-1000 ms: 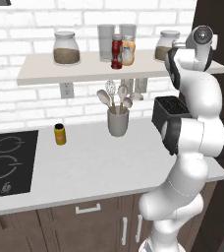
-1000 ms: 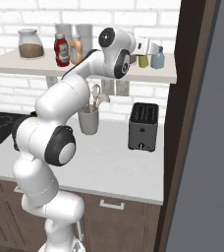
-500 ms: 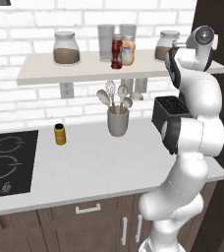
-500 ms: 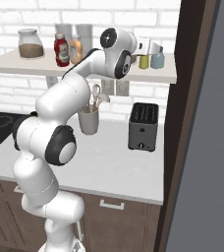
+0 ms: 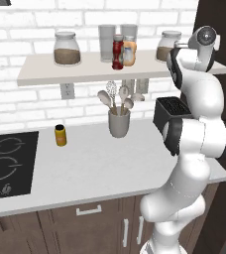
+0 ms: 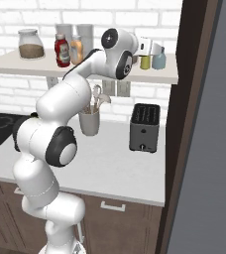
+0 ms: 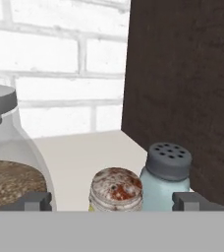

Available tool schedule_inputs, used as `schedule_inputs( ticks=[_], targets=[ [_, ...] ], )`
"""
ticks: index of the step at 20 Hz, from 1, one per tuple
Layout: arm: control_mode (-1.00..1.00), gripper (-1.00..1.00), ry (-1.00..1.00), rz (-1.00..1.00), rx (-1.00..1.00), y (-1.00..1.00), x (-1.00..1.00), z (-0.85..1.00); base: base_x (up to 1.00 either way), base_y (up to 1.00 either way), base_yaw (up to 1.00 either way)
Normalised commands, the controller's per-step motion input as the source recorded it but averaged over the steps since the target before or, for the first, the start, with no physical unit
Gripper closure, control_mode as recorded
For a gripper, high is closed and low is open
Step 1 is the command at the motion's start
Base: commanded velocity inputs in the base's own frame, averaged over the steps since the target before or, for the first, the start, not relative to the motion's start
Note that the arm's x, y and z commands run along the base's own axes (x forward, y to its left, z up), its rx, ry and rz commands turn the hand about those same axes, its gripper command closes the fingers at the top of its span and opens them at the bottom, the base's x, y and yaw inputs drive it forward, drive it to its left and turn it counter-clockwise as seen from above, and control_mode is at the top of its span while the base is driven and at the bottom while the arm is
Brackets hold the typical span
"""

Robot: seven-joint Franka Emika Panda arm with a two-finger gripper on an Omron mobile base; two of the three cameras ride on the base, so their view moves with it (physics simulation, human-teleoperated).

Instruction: Put the shaker and condiment bottle from the counter next to their counterparts in the cabinet.

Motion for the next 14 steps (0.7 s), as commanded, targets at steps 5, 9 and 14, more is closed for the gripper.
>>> schedule_inputs(
  ticks=[5, 9, 14],
  targets=[
    [-1.00, -1.00, 0.00, 0.00, 0.00, 0.00, -0.07, 0.00, 0.00, 0.00, 0.00],
    [-1.00, -1.00, 0.00, 0.00, 0.00, 0.00, -0.51, 0.00, 0.00, 0.00, 0.00],
    [-1.00, -1.00, -0.05, 0.00, 0.00, 0.12, -0.85, 0.00, 0.00, 0.00, 0.00]
  ],
)
